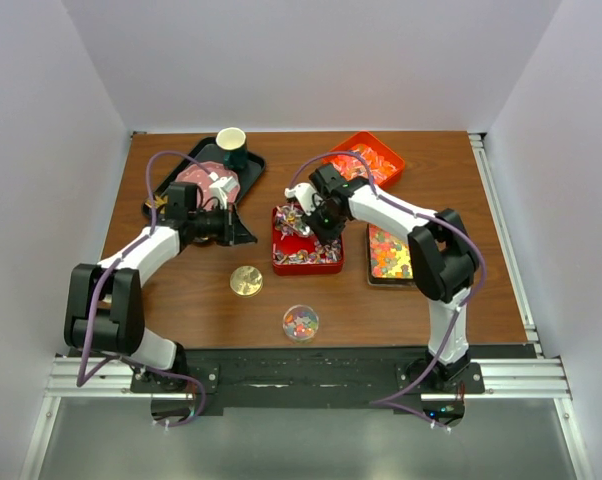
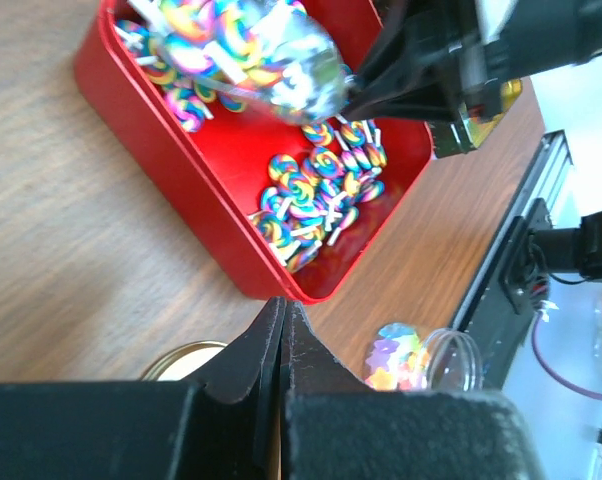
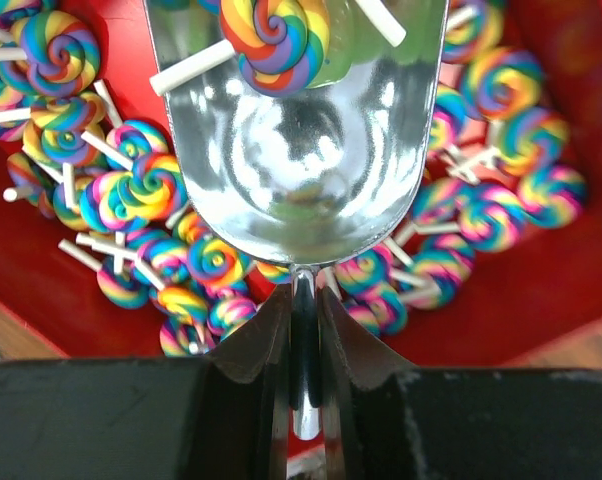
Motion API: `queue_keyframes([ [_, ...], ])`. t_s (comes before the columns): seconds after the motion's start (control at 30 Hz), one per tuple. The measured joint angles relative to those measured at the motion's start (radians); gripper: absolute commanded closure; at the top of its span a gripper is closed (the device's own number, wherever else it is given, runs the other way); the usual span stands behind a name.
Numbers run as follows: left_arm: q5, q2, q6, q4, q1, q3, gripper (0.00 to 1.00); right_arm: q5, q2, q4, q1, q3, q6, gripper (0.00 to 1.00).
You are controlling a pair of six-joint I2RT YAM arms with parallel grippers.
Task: Pack the candies
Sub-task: Scoop the fake candies from the storage box, then place the fake candies in the packing bottle.
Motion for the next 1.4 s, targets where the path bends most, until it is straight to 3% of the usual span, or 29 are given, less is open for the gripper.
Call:
queue_keyframes([
  [0.23,-0.008,0.003,0.029,0.007,0.018,0.001,0.97,-0.028,-0.11,0.027,-0.024,-0.087,-0.015,1.0],
  [0.4,-0.071,0.004,0.031,0.023,0.018,0.001,0.86,-0.079,-0.208,0.027,-0.043,-0.15,-0.067,1.0],
  [0.63,-0.156,-0.031,0.034,0.049,0.023,-0.034,0.47,-0.142,-0.351,-0.055,-0.051,-0.171,-0.243,1.0],
  [0.73,-0.165,-0.058,0.029,0.058,0.023,-0.056,0.39,-0.155,-0.404,-0.13,-0.043,-0.173,-0.338,1.0],
  [0.9,-0.182,-0.111,0.025,0.067,0.023,-0.084,0.36,-0.101,-0.503,-0.252,0.031,-0.23,-0.507,1.0],
  [1.03,-0.198,-0.137,0.025,0.076,0.024,-0.098,0.35,-0.01,-0.565,-0.367,0.162,-0.269,-0.615,1.0],
  [1.4,-0.228,-0.221,0.025,0.079,0.034,-0.13,0.35,0.241,-0.54,-0.539,0.369,-0.259,-0.699,1.0],
])
